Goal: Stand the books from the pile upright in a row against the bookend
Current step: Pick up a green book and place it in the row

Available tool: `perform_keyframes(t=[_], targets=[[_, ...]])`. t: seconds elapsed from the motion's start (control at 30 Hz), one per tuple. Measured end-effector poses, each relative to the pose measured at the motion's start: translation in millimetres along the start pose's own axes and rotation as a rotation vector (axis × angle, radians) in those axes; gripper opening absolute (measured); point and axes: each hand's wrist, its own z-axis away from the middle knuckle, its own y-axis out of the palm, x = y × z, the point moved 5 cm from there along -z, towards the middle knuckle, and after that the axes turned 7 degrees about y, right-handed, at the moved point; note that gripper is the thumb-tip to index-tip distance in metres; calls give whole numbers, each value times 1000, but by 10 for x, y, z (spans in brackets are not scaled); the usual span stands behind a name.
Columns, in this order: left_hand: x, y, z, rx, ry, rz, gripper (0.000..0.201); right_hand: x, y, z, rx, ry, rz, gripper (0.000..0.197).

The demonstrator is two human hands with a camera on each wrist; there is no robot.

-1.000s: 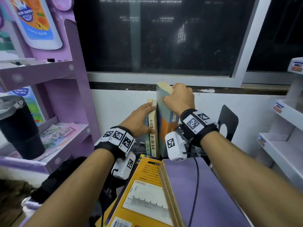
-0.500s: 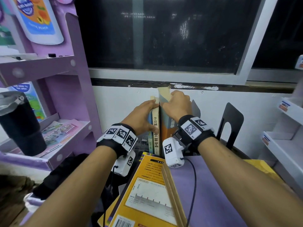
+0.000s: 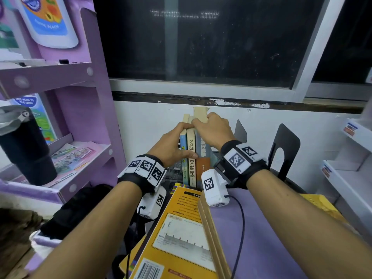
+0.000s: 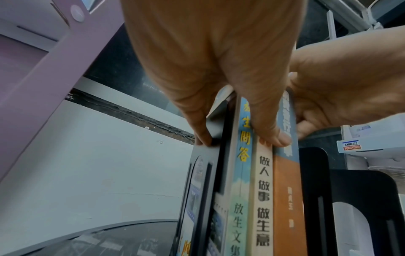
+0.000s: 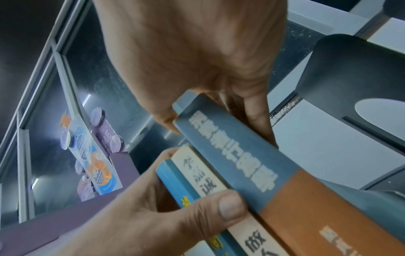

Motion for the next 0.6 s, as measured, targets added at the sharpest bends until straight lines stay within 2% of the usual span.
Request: perform_keyframes(t=[0.2,0.43,0.6], targets=[[41,31,10,9,-38,13,74,18,-16,55,83,-21,37,33],[36,50,-21,40,-35,24,74,43,-55,62,92,-33,131,37],[56,64,-11,31,-51,45,73,34,-91,93,96,-36,70,32]])
